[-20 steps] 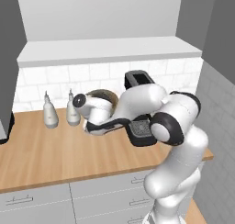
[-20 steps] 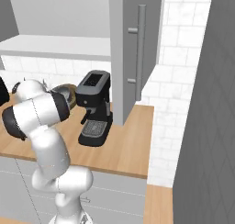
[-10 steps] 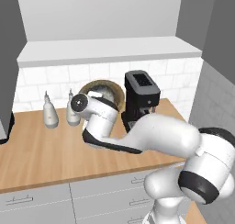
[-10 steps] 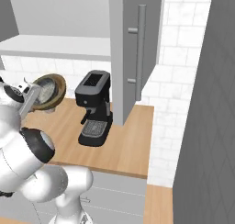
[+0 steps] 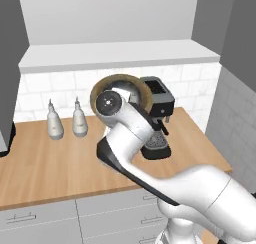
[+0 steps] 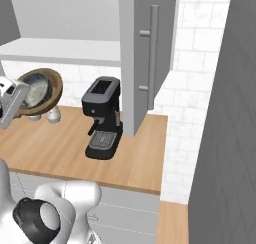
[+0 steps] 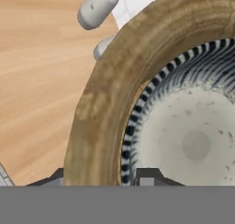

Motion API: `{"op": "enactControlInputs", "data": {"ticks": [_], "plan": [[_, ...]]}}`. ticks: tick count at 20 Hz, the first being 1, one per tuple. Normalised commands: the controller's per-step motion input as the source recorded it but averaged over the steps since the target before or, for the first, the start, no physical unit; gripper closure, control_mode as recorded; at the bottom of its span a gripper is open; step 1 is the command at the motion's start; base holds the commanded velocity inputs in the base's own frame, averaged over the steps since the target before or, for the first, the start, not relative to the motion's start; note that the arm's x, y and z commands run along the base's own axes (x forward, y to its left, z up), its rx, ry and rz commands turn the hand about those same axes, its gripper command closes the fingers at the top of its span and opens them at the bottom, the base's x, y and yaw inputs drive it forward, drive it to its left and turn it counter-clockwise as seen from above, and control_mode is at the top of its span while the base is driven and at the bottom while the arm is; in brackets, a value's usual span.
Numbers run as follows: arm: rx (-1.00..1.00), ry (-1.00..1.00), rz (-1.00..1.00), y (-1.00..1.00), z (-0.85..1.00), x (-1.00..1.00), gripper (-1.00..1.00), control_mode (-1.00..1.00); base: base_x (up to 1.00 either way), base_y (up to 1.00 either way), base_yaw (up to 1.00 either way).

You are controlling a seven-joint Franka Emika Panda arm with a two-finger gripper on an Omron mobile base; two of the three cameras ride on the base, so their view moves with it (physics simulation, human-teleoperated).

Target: Pick up the bowls on the counter and stack them on top of one another in the open cabinet. Place the smaller bowl on top of the larger bowl.

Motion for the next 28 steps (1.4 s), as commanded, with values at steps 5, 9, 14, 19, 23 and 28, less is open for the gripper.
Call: {"op": "enactControlInputs", "data": {"ticks": [5, 9, 14, 19, 23, 28], "plan": [[0.06, -0.05, 0.08, -0.5, 1.0, -0.37, 1.0, -1.0, 0.0, 0.0, 0.0], [0.06, -0.02, 0.14, -0.39, 1.0, 0.01, 1.0, -1.0, 0.0, 0.0, 0.0], [0.02, 0.0, 0.14, -0.13, 0.96, 0.03, 1.0, -1.0, 0.0, 0.0, 0.0], [-0.17, -0.01, 0.05, 0.14, 0.17, -0.02, 1.0, -1.0, 0.0, 0.0, 0.0], [-0.26, 0.0, 0.0, 0.03, -0.01, 0.33, 1.0, -1.0, 0.0, 0.0, 0.0], [-0.09, 0.0, 0.0, 0.0, 0.39, 0.66, 1.0, -1.0, 0.0, 0.0, 0.0]]}}
